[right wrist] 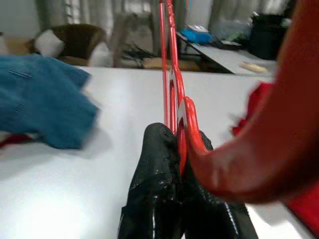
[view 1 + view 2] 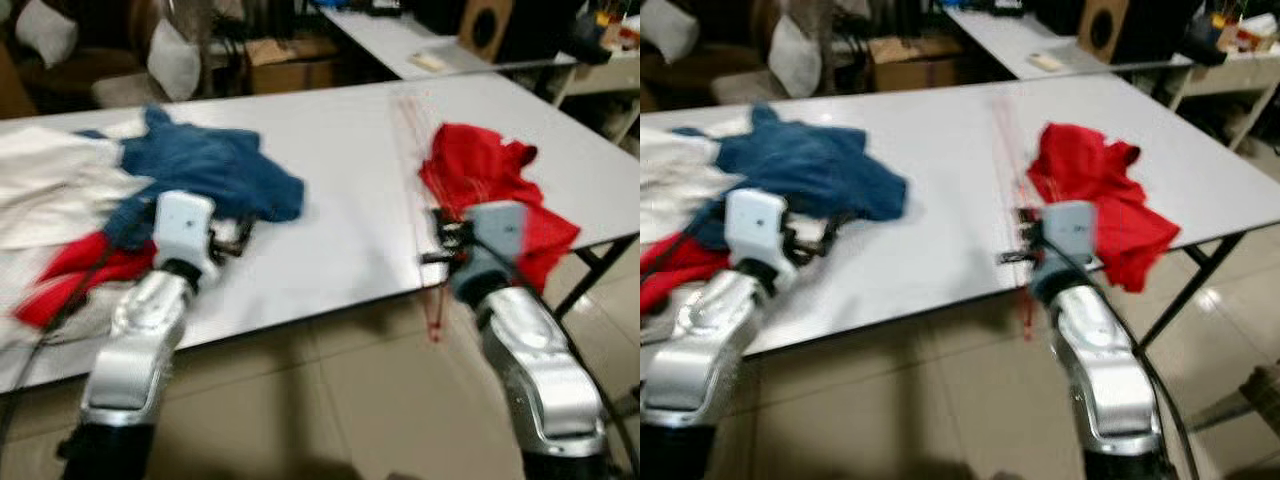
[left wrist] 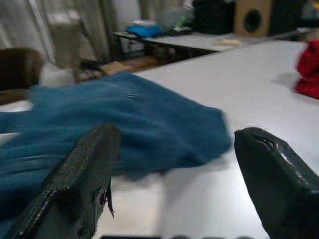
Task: Hang hanger
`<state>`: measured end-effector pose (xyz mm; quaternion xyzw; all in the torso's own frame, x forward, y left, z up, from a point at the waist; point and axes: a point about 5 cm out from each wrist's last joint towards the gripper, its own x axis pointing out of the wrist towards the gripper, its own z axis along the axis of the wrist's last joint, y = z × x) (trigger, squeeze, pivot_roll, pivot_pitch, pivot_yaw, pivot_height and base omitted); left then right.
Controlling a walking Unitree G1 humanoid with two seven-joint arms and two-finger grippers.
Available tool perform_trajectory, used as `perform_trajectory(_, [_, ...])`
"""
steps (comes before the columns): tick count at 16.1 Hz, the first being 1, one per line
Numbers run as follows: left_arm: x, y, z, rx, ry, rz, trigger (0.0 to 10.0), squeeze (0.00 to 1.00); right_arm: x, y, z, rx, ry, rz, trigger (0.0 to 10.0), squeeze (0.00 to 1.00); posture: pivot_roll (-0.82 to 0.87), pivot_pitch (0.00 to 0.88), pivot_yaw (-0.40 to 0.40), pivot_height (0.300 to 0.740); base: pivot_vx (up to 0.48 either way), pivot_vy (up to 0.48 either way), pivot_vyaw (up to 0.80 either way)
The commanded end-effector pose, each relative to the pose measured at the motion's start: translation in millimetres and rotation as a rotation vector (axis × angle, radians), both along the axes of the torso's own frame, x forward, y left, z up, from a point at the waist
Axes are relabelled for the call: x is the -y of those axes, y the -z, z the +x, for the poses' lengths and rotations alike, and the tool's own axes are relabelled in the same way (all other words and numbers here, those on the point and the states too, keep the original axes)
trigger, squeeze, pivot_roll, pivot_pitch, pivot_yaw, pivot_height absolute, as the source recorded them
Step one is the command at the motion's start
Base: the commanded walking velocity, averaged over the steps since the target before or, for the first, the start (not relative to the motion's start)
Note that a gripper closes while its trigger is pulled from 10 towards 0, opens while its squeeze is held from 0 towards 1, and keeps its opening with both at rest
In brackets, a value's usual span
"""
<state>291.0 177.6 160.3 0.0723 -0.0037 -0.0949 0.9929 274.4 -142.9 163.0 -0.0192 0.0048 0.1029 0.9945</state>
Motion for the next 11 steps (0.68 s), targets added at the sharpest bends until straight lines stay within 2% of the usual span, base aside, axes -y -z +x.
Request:
perform_trajectory(1, [6.0, -1.7, 0.6, 0.008, 0.015, 0.001, 10.0, 0.48, 7.8, -3.1, -0.6, 0.015, 0.029, -0.008, 10.0, 0.0, -0.12, 0.0, 0.002, 0.74, 0.0, 0.405, 0.0])
perform_trajectory(11, [11.0, -0.4, 2.7, 0.002, 0.031, 0.003, 10.0, 0.49, 11.9, -3.6, -1.9, 0.017, 0.04, -0.017, 10.0, 0.0, -0.14, 0.0, 0.009, 0.74, 0.0, 0.407, 0.0])
